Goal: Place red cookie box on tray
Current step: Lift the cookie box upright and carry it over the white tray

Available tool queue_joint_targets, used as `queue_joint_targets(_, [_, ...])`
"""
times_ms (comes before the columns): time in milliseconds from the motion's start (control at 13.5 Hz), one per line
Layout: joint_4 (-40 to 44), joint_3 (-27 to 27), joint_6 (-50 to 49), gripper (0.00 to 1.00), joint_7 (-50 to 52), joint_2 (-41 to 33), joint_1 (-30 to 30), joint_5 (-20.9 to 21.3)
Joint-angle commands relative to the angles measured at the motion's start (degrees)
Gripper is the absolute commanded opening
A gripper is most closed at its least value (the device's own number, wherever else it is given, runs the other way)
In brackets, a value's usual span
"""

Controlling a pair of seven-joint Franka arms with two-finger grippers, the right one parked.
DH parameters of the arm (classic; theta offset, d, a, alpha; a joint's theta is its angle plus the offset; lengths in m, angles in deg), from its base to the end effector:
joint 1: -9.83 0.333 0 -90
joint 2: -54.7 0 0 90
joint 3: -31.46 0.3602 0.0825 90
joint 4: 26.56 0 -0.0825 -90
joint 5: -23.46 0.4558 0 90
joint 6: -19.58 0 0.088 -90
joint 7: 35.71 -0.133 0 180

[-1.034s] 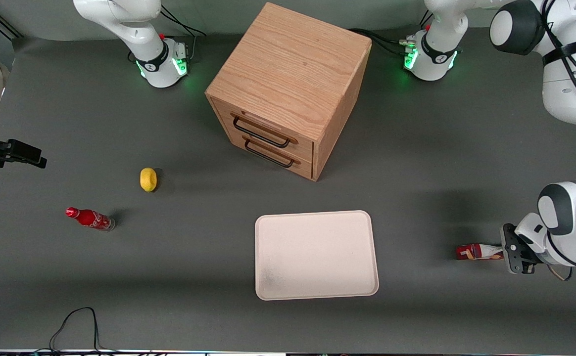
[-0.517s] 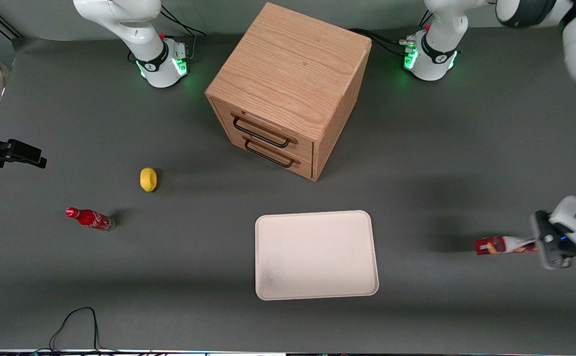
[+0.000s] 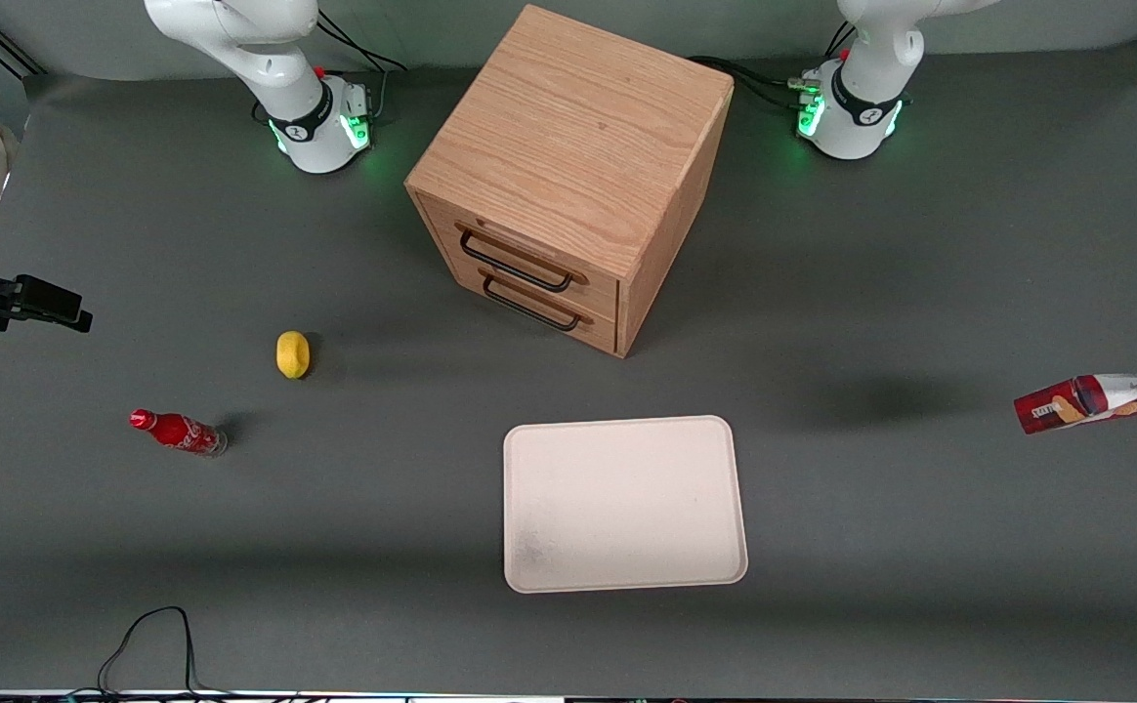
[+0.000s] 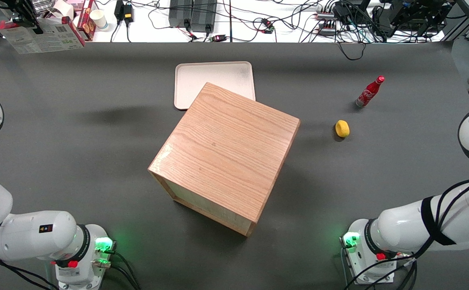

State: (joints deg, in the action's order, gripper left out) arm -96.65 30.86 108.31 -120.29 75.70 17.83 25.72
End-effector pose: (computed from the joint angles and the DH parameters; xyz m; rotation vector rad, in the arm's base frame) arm 0.7388 0.1028 0.5771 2.4516 -1.9550 -0.0851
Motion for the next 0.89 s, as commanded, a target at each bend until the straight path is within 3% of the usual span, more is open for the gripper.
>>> queue_joint_targets(0, [-0.5,-0.6,-0.2,0.0,15.4,-0.1,-1.0,-0.1])
queue_joint_targets(148, [-0.4,-2.3,-0.4,0.0,28.2,-0.1,-3.0,0.3])
queue_joint_targets(517, [0.5,-3.4,-0.3,0.0,65.5,2.3,-14.6,-0.1])
queue_joint_targets(812, [12.9,-4.8,2.5,0.0,92.2,14.9,-24.1,-1.5])
